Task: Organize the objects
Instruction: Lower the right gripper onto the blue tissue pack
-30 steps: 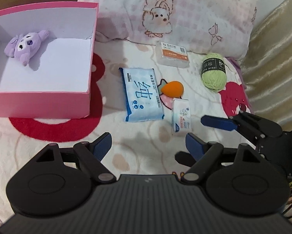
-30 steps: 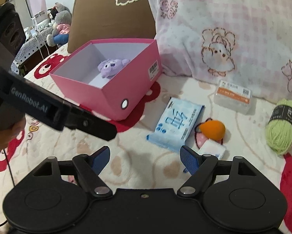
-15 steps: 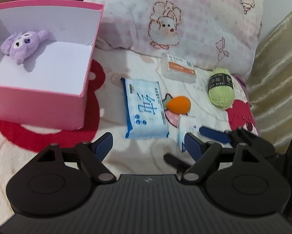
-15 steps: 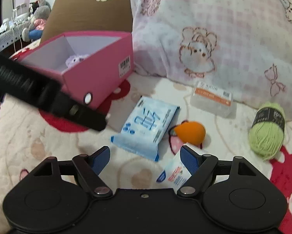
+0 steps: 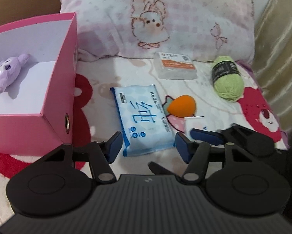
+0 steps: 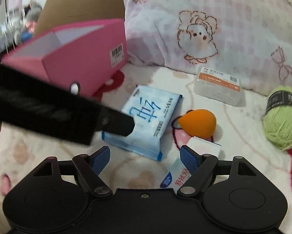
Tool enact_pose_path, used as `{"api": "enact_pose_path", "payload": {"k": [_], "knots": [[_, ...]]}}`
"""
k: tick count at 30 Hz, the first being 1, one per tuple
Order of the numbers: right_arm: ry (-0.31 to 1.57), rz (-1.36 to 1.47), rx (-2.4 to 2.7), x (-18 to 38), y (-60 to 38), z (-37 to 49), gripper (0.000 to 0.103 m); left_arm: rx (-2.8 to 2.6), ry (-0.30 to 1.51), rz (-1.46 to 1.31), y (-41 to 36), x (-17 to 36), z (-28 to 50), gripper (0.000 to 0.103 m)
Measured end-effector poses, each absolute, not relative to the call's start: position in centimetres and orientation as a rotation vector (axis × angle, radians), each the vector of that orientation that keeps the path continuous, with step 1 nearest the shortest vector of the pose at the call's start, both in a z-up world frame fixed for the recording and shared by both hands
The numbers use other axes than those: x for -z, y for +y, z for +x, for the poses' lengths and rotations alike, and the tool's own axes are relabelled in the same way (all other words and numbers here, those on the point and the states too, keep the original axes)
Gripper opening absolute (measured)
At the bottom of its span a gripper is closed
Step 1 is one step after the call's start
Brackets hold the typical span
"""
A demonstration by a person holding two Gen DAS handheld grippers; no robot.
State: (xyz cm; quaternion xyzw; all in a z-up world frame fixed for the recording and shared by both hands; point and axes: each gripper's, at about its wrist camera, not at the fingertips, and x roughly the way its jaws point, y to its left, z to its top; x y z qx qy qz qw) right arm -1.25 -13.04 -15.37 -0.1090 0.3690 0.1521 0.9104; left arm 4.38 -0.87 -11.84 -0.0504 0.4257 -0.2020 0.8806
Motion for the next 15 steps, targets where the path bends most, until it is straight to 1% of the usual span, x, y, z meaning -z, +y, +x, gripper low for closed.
{"api": "enact_pose_path", "payload": {"k": [4, 8, 11, 12, 15], "knots": [[0.736, -0.191, -0.339, 15.5, -13.1, -1.0, 0.083, 0.406, 0.913, -0.121, -0.9, 13.0, 5.1, 0.052], [0.720, -0.184, -0.349, 16.7, -13.2, 0.0, 0.082, 0.415, 0.933, -0.116, -1.2, 13.9, 5.7, 0.051], [0.739, -0.179, -0.362, 16.7, -12.9, 0.5, 0.082, 0.416, 0.932, -0.130, -1.3, 14.4, 5.8, 0.047], [0.741, -0.161, -0.379, 16.6, -13.0, 0.5, 0.082, 0.416, 0.939, -0.135, -1.5, 14.6, 5.9, 0.044], [0.795, -0.109, -0.412, 17.0, -13.5, 1.2, 0.080, 0.401, 0.949, -0.155, -1.8, 14.8, 6.1, 0.042]]}}
